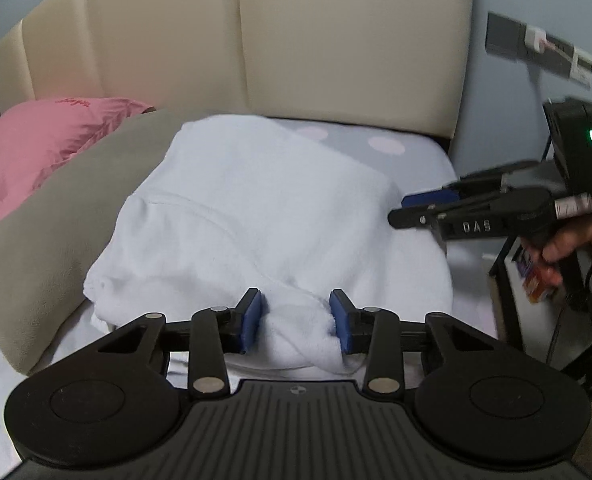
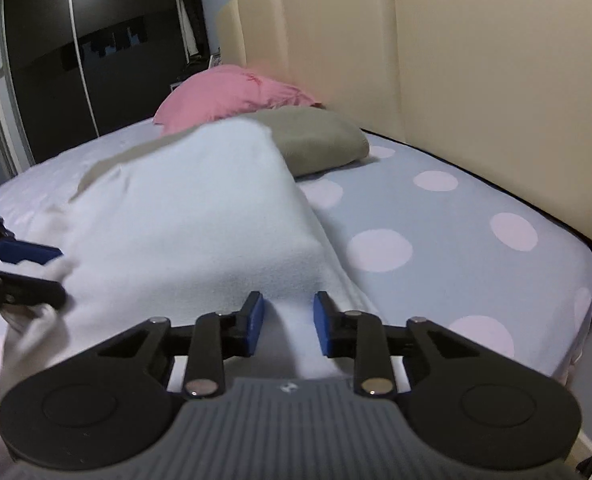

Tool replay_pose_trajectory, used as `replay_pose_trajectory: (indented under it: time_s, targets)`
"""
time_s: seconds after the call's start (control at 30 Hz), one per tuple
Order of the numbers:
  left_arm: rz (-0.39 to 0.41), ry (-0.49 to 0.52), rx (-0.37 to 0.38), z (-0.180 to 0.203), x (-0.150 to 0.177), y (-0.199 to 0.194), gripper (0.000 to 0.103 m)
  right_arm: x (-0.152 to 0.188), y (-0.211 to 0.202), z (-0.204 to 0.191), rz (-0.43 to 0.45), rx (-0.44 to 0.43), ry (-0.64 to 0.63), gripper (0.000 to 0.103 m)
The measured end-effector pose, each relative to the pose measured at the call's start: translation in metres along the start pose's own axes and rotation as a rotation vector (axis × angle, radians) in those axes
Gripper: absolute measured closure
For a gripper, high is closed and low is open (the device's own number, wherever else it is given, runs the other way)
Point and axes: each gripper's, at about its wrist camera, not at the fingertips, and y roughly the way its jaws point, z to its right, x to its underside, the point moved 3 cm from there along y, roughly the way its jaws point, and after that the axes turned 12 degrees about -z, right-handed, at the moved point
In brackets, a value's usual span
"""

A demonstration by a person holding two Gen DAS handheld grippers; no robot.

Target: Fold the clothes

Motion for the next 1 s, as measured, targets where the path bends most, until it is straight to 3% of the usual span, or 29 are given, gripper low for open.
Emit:
replay_pose_trajectory:
  time_s: [0.2,0.33,0.6,0.8,0.87,1.0]
  targets:
    - [0.009,-0.016,-0.006,0.004,0.001,-0.013,0.067,-0.009,0.001,-0.006,-0.065,0.033,0.012,0.073]
    - [0.028,-0.086,-0.002,0.009,0.005,-0.049,0.066,-0.016,-0.002,-0.012,-0.099,0.058,0.016,0.068]
    - [0.094,-0.165,-0.029,0.01,0.032,-0.132,0.054,-0.023,-0.066,-0.051,-0.126,0.057,0.005,0.044]
    - [0.161,-0.208,-0.051,0.012,0.048,-0.192,0.037,-0.046,-0.117,-0.081,-0.165,0.003,0.015,0.025]
    - [0.189,-0.217,-0.063,0.015,0.047,-0.206,0.028,-0.055,-0.135,-0.09,-0.178,-0.007,0.031,0.023]
    - [0.192,-0.245,-0.096,0.017,0.05,-0.209,0.028,-0.049,-0.166,-0.111,-0.155,0.013,0.061,0.019]
